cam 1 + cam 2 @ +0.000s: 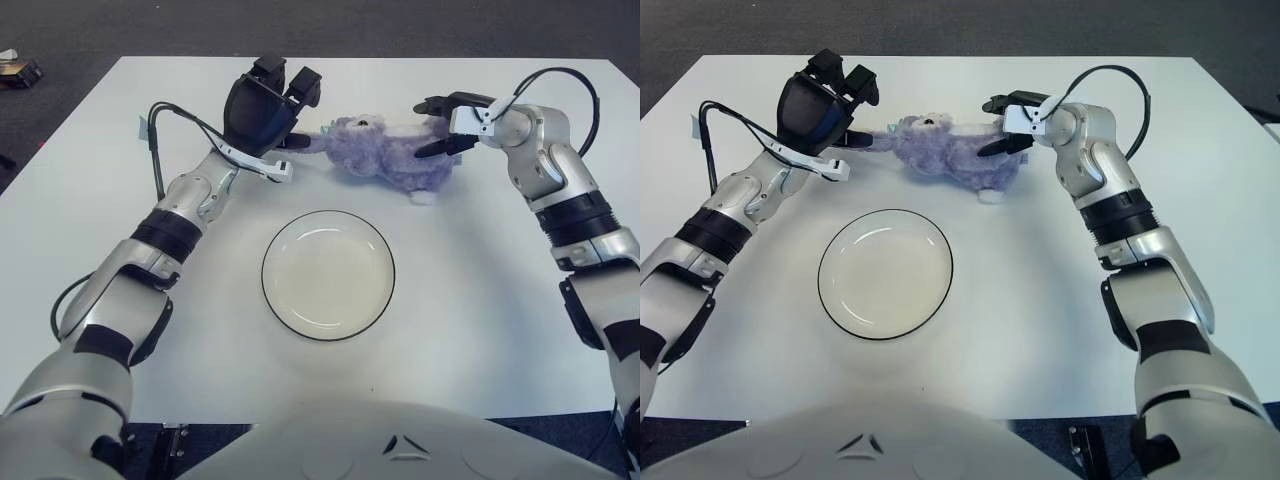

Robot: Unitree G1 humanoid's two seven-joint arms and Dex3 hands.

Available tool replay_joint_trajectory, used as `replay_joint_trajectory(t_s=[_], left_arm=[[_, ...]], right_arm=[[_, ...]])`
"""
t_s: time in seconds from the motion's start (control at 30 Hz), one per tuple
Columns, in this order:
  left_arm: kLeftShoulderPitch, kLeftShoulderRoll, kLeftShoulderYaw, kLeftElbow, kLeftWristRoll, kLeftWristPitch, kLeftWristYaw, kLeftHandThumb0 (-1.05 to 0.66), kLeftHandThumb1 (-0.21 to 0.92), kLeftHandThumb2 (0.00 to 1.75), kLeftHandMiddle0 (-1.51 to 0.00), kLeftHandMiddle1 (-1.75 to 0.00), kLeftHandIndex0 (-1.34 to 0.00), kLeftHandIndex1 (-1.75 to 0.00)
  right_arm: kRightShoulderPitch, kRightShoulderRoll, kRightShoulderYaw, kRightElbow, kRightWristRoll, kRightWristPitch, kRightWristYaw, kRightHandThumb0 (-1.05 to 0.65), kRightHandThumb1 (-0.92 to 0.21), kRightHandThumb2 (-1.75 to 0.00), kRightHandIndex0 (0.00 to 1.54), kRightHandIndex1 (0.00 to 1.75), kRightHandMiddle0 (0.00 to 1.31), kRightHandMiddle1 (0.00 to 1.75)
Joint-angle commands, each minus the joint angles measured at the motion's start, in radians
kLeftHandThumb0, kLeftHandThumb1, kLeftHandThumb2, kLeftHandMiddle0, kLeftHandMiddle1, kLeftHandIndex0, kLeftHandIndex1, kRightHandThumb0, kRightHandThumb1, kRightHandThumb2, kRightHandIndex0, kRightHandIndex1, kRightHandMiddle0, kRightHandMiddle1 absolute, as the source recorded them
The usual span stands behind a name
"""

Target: Put the doll into the plate.

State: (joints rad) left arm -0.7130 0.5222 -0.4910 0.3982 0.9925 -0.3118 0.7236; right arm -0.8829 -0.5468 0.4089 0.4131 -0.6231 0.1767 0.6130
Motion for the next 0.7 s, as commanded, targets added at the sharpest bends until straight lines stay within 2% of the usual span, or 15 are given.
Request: replay_joint_trajectory(t_s=[0.0, 0.13, 0.67], left_arm=[[0.022, 0.008, 0.02, -0.039, 0.008, 0.003, -0.022, -0.39, 0.55, 1.01, -0.91, -1.75, -0.42, -1.75], [0.043, 0.009, 0.032, -0.097, 0.013, 0.006, -0.048, -0.4, 0.55, 1.01, -0.92, -1.75, -0.43, -1.75], [0.066, -0.003, 0.056, -0.133, 0.006, -0.005, -0.078, -0.4, 0.54, 1.02, -0.95, -1.75, -0.44, -1.75]], right_arm=[[0.002, 0.033, 0.028, 0.075, -0.021, 0.009, -0.015, -0.92, -0.92, -0.21, 0.06, 0.0, 0.13, 0.0], [-0.021, 0.086, 0.052, 0.188, -0.019, 0.022, -0.033, -0.93, -0.92, -0.23, 0.04, 0.0, 0.12, 0.0], [-0.043, 0.115, 0.089, 0.282, -0.016, 0.006, -0.029, -0.94, -0.92, -0.23, 0.04, 0.0, 0.11, 0.0]])
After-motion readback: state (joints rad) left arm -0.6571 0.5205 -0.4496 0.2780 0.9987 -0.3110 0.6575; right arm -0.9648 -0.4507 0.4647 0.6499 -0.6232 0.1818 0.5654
